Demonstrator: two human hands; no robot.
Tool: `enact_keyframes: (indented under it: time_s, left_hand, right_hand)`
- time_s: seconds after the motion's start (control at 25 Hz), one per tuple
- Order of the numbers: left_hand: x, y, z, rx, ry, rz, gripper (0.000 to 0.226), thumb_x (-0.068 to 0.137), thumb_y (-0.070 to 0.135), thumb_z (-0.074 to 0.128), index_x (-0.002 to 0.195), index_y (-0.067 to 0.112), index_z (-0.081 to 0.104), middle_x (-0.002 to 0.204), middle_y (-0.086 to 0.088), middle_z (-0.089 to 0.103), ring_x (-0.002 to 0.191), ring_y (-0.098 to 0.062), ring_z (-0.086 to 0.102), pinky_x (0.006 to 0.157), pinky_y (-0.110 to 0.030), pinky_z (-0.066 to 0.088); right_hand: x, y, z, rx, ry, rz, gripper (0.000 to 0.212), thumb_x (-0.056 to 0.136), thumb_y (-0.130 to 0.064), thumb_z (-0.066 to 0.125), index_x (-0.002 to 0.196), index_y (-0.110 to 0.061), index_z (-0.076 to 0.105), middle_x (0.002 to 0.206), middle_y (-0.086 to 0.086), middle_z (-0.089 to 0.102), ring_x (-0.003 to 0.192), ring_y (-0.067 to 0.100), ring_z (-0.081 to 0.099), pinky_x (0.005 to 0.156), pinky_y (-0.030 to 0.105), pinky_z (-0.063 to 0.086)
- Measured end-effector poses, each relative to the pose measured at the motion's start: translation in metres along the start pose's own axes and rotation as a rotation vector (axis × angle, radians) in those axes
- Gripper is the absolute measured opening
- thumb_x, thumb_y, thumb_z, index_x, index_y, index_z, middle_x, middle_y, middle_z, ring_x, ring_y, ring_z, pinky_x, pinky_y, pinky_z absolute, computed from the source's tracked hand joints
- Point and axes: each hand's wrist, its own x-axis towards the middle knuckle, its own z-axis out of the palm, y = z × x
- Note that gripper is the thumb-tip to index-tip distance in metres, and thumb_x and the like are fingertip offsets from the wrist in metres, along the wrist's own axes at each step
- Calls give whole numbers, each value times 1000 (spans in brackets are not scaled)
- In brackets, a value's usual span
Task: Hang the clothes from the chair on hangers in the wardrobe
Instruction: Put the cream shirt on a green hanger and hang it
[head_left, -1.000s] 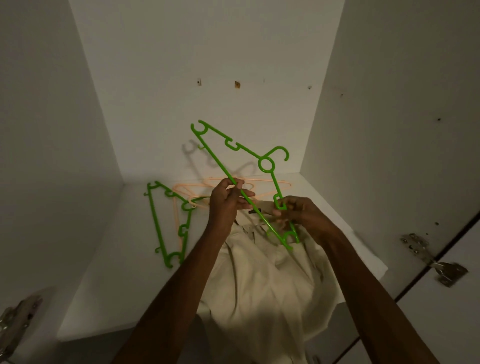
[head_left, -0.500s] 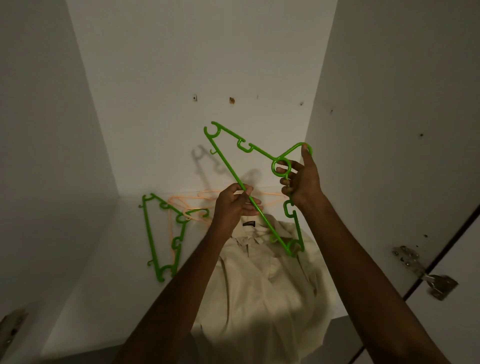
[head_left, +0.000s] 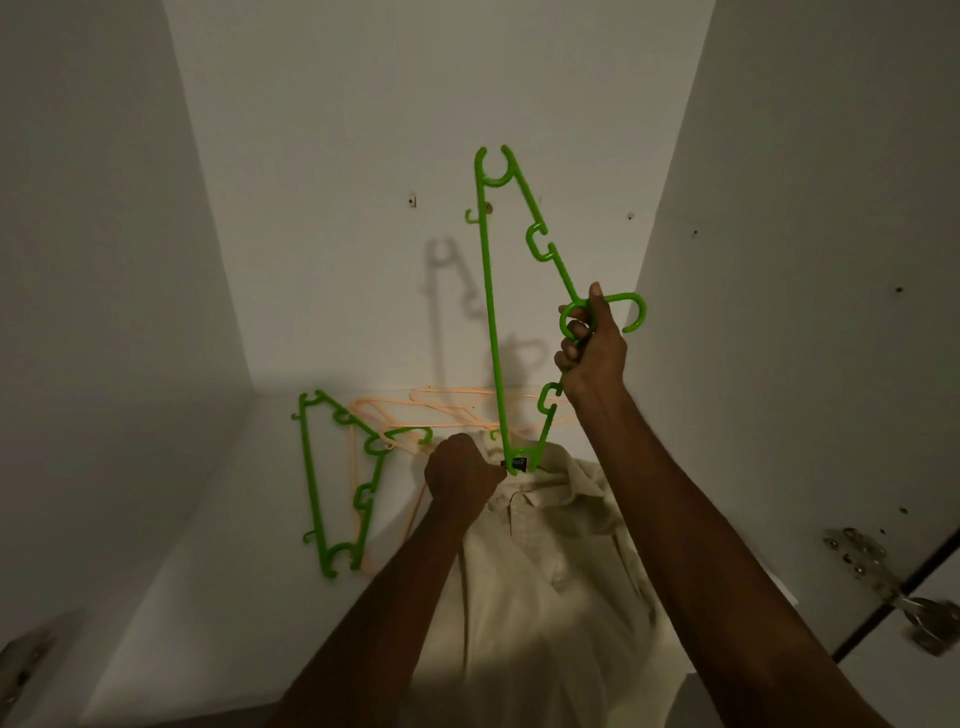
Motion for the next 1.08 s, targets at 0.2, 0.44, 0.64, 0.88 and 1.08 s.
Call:
enact_keyframes:
  time_s: [0.2,0.44,0.64,0.88,1.08]
  left_hand:
    - [24,-1,-23,-388,-93,-94,22,92,15,60,105,-3,60,105,-19,68,95,-33,69,69,-34,56]
    - [25,-10,-47,-1005,-279,-406,8,93,4,64,86,1,62,69,-15,60,48,-17,61,46,-31,58]
    - [27,-1,-53,-1115,-193,-368,19,88,20,74,90,3,66,63,-9,56,49,-17,55,49,-26,52]
    - [28,20,-67,-1231,-153,-284,30,91,33,73,98,4,71,88,-16,68,74,-28,66,66,-36,58]
    - [26,32,-75,-1327,-150,-246,21,96,31,68,94,10,72,93,-17,67,86,-29,66,72,-41,59]
  right_hand:
    - [13,22,-9,71,23,35,41,89,-51,73,72,-15,67,57,-6,44,40,9,26,38,23,18]
    - [18,27,-23,49,40,32,39,91,-45,73,68,-14,68,56,-5,44,40,10,27,39,23,18]
    - [10,27,-35,-172,25,106,27,86,-36,78,74,-15,67,58,-2,48,41,12,28,40,23,21]
    - [-1,-9,-42,-436,-41,153,19,85,-29,74,79,-12,68,61,4,59,43,14,35,42,22,24]
    - [-15,-18,-44,-820,-73,-14,23,85,-17,65,70,2,64,51,6,56,42,22,47,44,27,44]
